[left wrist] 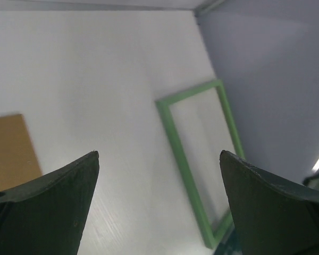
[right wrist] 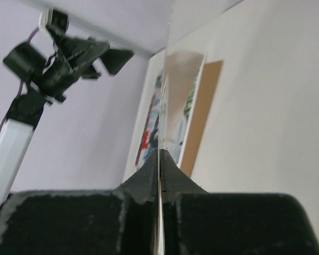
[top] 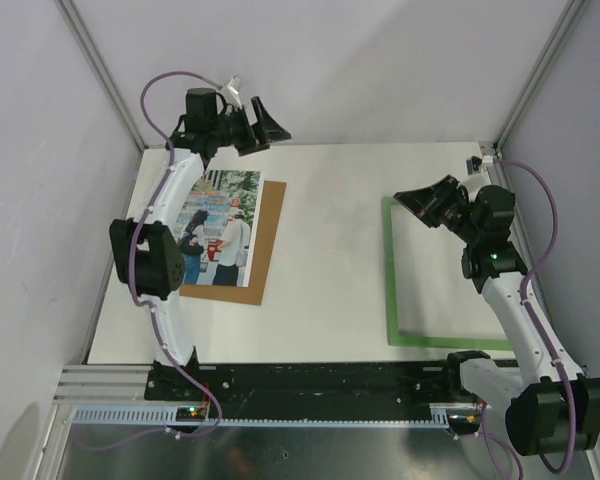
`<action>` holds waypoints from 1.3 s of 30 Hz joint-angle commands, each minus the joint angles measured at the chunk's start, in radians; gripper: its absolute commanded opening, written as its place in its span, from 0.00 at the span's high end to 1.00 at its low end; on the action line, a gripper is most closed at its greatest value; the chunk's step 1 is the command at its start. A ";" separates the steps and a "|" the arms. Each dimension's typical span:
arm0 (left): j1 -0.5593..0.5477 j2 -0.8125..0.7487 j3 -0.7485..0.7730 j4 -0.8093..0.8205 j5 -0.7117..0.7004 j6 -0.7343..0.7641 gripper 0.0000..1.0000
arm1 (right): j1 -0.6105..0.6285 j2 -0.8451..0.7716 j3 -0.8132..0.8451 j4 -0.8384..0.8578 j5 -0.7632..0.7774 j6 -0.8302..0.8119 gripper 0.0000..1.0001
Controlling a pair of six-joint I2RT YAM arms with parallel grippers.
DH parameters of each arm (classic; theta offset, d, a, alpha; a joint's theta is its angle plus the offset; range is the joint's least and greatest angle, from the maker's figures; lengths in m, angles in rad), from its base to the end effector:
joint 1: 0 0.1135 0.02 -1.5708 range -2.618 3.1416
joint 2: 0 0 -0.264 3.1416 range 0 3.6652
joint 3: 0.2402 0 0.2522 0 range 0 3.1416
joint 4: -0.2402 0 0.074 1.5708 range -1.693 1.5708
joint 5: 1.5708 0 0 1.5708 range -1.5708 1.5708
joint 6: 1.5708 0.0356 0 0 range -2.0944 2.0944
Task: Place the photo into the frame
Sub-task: Pick up the glass panel from the center of the board, then pass from the right arm to the left
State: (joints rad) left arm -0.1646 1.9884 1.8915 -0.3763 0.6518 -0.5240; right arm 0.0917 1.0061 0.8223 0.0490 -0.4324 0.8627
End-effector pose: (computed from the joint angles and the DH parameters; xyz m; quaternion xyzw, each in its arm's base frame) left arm 0.4579 -0.0979 0.3442 0.0199 0.8251 -0.4239 0.3730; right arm 0.2335 0.0365 0.3364 0.1458 0.7347 0.4386 0.4966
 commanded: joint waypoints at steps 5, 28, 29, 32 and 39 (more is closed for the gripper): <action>-0.003 -0.210 -0.170 -0.004 0.227 -0.036 0.00 | -0.003 0.031 0.070 0.223 -0.481 0.109 1.00; 0.107 -0.558 -0.627 0.143 0.361 -0.107 0.00 | 0.034 0.104 0.070 0.659 -0.617 0.429 1.00; 0.110 -0.562 -0.635 0.160 0.372 -0.118 0.00 | 0.038 0.109 0.070 0.672 -0.614 0.438 1.00; 0.118 -0.571 -0.643 0.208 0.409 -0.156 0.00 | 0.050 0.131 0.071 0.703 -0.612 0.454 1.00; 0.130 -0.600 -0.643 0.300 0.479 -0.263 0.00 | 0.074 0.201 0.071 0.785 -0.632 0.463 1.00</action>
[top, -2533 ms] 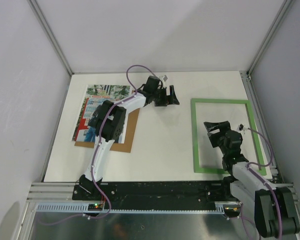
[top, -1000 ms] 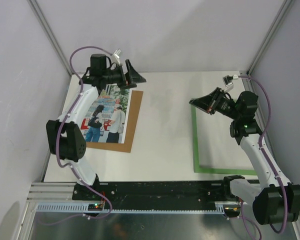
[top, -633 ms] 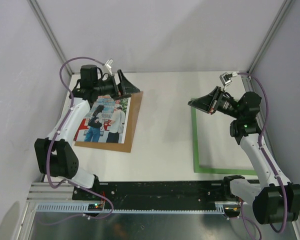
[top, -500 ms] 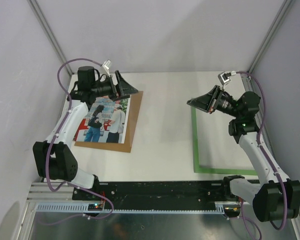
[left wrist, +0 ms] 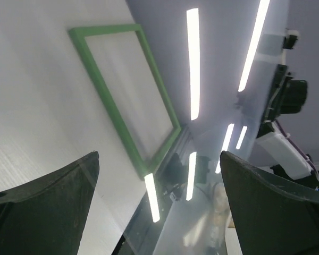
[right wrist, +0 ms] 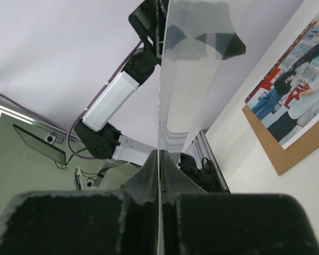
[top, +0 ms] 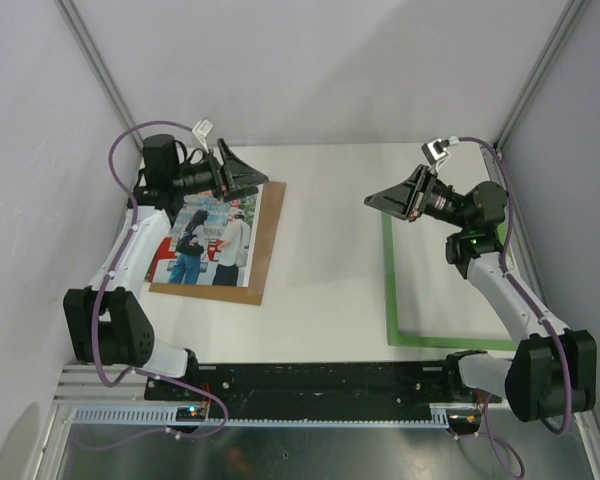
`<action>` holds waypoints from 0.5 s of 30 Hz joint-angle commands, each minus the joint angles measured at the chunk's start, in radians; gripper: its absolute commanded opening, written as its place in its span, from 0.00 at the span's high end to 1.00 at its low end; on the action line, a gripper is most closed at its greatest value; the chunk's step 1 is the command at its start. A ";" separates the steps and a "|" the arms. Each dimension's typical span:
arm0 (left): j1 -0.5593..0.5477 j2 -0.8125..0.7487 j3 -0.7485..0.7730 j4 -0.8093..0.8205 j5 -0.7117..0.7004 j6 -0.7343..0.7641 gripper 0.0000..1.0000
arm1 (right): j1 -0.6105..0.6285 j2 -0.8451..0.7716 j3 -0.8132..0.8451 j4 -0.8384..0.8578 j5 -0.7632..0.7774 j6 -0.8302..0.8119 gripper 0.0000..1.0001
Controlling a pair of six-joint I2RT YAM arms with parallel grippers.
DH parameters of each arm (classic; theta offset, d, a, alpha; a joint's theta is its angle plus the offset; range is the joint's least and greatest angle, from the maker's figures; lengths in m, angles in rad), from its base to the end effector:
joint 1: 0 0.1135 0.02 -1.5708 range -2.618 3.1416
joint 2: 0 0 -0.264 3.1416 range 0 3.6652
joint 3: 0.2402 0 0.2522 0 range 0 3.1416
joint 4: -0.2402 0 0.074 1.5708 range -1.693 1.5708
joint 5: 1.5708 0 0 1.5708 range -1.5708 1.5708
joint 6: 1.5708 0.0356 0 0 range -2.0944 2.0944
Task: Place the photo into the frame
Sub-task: Pass from the right arm to the left
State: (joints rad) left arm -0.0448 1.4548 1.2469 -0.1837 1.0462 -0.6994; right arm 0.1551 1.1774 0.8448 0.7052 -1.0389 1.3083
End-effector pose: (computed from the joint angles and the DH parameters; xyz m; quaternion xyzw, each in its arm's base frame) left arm 0.3247 -0.0454 0.3488 0.0316 0.7711 -0.5619 0.2977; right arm 0.2479 0.0698 0.3676 -0.0768 0.6339 0.6873 0.3464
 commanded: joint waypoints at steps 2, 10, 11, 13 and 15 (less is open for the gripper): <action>0.011 -0.079 -0.007 0.137 0.099 -0.120 0.00 | 0.010 0.051 0.048 0.158 -0.036 0.020 1.00; 0.012 -0.138 -0.016 0.201 0.130 -0.195 0.11 | -0.030 0.088 0.047 0.122 -0.057 -0.048 1.00; 0.013 -0.145 -0.018 0.208 0.133 -0.201 0.12 | -0.031 0.090 0.048 0.114 -0.061 -0.060 1.00; 0.013 -0.159 -0.021 0.219 0.135 -0.212 0.15 | -0.032 0.093 0.048 0.093 -0.063 -0.080 1.00; 0.013 -0.168 -0.027 0.228 0.137 -0.221 0.18 | -0.032 0.094 0.047 0.073 -0.063 -0.099 1.00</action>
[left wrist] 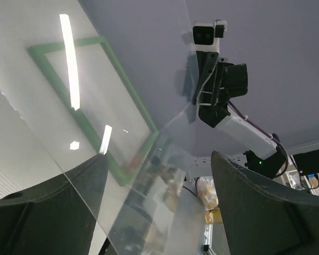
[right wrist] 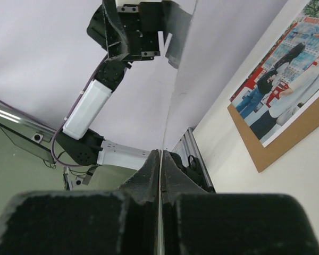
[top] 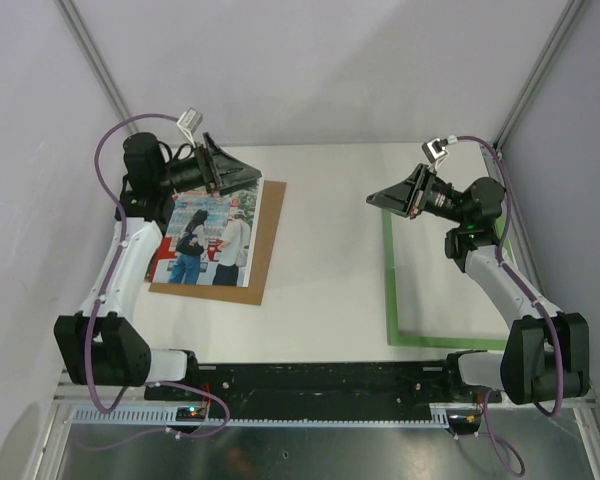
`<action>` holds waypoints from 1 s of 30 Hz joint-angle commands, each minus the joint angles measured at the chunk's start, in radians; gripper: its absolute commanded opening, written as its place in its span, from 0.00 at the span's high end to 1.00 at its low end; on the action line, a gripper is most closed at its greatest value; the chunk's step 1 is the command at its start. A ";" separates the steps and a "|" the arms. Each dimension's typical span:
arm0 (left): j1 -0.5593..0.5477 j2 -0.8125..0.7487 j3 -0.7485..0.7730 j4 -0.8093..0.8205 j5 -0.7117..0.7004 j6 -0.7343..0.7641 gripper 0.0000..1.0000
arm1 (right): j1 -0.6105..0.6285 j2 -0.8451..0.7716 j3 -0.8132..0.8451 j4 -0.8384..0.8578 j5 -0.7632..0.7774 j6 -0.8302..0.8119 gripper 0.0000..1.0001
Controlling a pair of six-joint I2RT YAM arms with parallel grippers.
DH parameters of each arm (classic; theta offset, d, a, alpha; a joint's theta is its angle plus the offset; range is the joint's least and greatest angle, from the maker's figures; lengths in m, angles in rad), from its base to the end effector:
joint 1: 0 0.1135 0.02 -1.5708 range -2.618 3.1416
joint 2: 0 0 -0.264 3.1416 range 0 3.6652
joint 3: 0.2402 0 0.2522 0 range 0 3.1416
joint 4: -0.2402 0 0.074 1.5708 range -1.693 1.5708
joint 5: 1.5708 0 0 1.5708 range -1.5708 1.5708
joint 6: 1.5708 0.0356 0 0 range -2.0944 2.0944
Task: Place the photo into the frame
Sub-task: Pass from the right arm to the left
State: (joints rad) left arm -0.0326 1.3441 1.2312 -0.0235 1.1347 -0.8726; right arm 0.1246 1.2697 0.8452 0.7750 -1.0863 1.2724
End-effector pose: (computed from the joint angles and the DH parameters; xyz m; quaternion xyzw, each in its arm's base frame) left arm 0.2978 -0.0420 0.3907 0.0634 0.7244 -0.6066 0.3214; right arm 0.2687 0.0654 0.3505 -0.0894 0.6419 0.6780 0.3469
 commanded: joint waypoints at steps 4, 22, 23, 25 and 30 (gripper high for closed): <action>0.000 -0.072 -0.030 0.083 0.050 -0.064 0.23 | 0.006 -0.003 0.047 -0.013 -0.016 -0.088 1.00; 0.000 -0.127 -0.150 0.136 0.054 -0.094 0.57 | 0.041 0.012 0.048 -0.052 -0.009 -0.145 1.00; 0.001 -0.128 -0.153 0.140 0.056 -0.095 0.60 | 0.041 0.012 0.048 -0.059 -0.008 -0.151 1.00; 0.001 -0.127 -0.160 0.148 0.056 -0.099 0.69 | 0.040 0.014 0.047 -0.072 -0.007 -0.159 1.00; 0.000 -0.126 -0.174 0.162 0.055 -0.104 0.96 | 0.042 0.021 0.047 -0.080 -0.008 -0.166 1.00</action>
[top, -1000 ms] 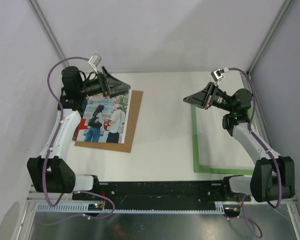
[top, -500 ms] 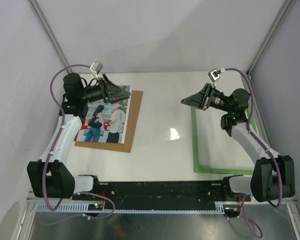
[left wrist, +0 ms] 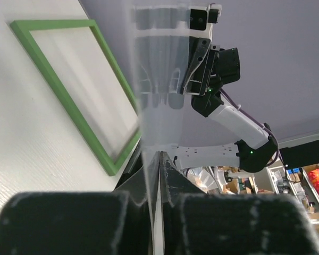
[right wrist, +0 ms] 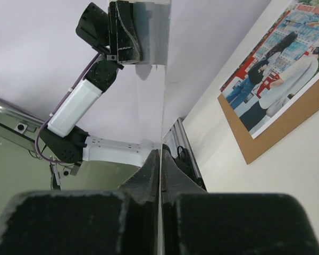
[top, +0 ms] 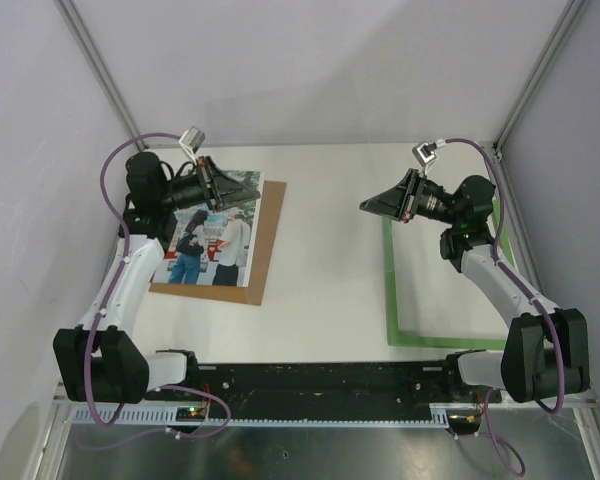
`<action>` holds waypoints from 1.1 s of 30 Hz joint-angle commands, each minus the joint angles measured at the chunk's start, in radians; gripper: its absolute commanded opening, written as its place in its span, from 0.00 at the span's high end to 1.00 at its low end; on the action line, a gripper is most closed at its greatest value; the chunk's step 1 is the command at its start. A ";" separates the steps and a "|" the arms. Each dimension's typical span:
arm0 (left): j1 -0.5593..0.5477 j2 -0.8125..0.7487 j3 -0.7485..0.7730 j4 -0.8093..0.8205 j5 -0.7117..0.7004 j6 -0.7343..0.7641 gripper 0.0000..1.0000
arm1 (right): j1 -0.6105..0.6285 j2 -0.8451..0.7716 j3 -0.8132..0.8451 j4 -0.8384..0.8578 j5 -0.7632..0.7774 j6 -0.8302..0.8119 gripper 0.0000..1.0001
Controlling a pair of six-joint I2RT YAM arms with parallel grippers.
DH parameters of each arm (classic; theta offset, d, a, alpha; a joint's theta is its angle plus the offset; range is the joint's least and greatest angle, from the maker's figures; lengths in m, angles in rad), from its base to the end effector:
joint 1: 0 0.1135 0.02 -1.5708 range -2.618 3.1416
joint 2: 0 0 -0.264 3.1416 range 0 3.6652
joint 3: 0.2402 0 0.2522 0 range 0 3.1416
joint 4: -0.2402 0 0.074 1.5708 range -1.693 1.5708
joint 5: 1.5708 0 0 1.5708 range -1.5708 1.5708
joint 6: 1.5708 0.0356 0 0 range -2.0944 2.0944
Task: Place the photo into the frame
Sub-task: Pass from the right arm to the left, then pick up the frame body from the center of the board.
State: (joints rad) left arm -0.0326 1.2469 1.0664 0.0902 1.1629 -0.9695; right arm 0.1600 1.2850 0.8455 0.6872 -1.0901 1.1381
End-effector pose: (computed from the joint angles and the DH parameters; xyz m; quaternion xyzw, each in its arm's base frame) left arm 0.2743 -0.0416 0.3709 0.0520 0.7178 -0.6264 0.2996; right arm 0.2719 0.0758 0.3390 -0.1143 0.6559 0.6616 0.3450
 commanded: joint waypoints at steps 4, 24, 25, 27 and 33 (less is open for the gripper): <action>0.000 -0.036 -0.019 0.050 0.001 0.002 1.00 | -0.001 0.011 0.047 -0.053 0.007 -0.066 0.86; 0.025 -0.017 -0.052 -0.012 -0.327 0.085 1.00 | -0.053 -0.007 0.055 -1.150 0.853 -0.629 0.24; 0.027 -0.017 -0.049 -0.022 -0.355 0.090 1.00 | -0.034 -0.001 0.054 -1.167 0.907 -0.634 0.24; 0.029 -0.022 -0.040 -0.048 -0.411 0.105 1.00 | 0.022 0.013 0.055 -1.198 1.010 -0.639 0.25; 0.064 -0.050 0.012 -0.136 -0.597 0.144 1.00 | 0.197 0.094 0.055 -1.269 1.290 -0.625 0.30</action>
State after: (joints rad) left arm -0.0067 1.2423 1.0088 -0.0025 0.7292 -0.8783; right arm 0.2737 1.3312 0.8604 -0.4973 -0.0643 0.5274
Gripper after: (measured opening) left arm 0.006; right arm 0.714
